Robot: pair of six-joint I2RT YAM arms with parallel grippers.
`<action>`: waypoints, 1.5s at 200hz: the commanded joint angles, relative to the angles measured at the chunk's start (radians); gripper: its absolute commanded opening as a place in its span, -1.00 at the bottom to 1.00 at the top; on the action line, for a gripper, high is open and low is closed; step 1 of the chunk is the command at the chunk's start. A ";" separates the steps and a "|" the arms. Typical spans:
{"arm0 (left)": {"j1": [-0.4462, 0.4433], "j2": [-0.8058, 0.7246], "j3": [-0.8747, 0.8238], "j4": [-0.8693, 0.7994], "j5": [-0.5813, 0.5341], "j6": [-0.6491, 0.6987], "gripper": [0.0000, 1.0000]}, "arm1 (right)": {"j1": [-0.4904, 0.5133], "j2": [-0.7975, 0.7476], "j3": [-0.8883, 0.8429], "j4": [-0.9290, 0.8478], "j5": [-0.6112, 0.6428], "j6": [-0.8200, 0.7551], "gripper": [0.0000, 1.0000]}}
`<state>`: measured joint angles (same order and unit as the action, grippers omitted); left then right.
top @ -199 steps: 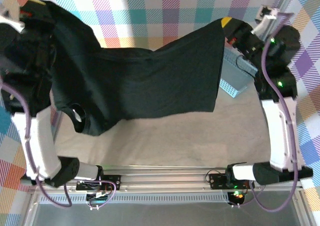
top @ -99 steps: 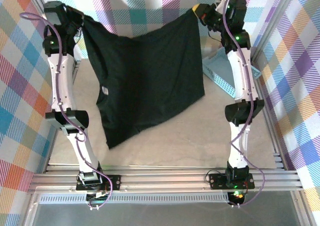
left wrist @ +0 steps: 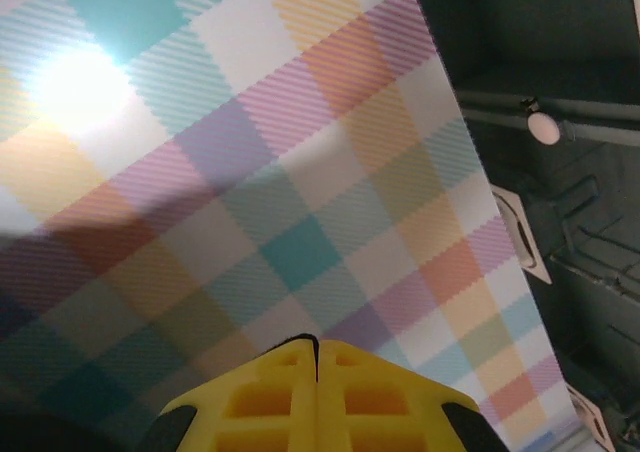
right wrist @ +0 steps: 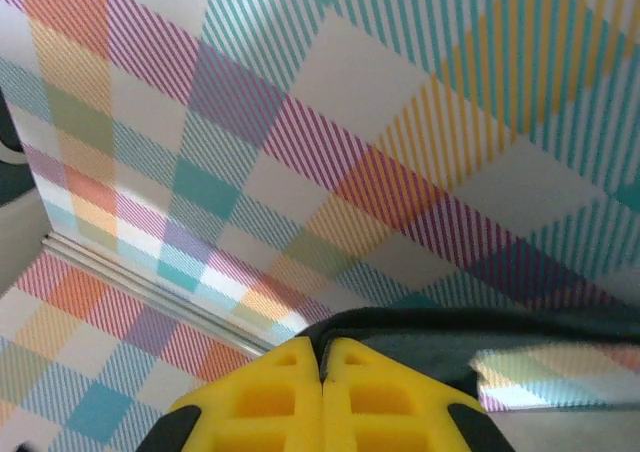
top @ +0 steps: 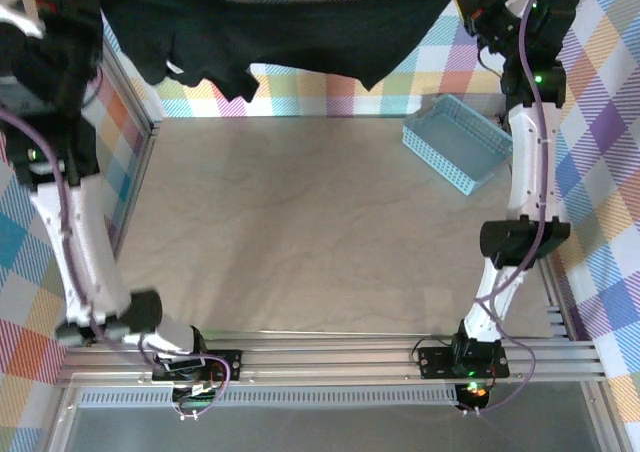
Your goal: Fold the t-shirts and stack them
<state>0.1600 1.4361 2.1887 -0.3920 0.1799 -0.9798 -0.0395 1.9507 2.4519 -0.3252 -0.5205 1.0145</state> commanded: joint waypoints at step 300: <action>-0.108 0.246 -1.326 -0.189 -0.197 -0.112 -0.64 | 0.390 0.149 -0.983 -0.413 0.277 -0.271 -0.41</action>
<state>0.0692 1.7618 1.0378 -0.4686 -0.0235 -1.0107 0.3531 2.1082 1.4982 -0.6304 -0.2806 0.7689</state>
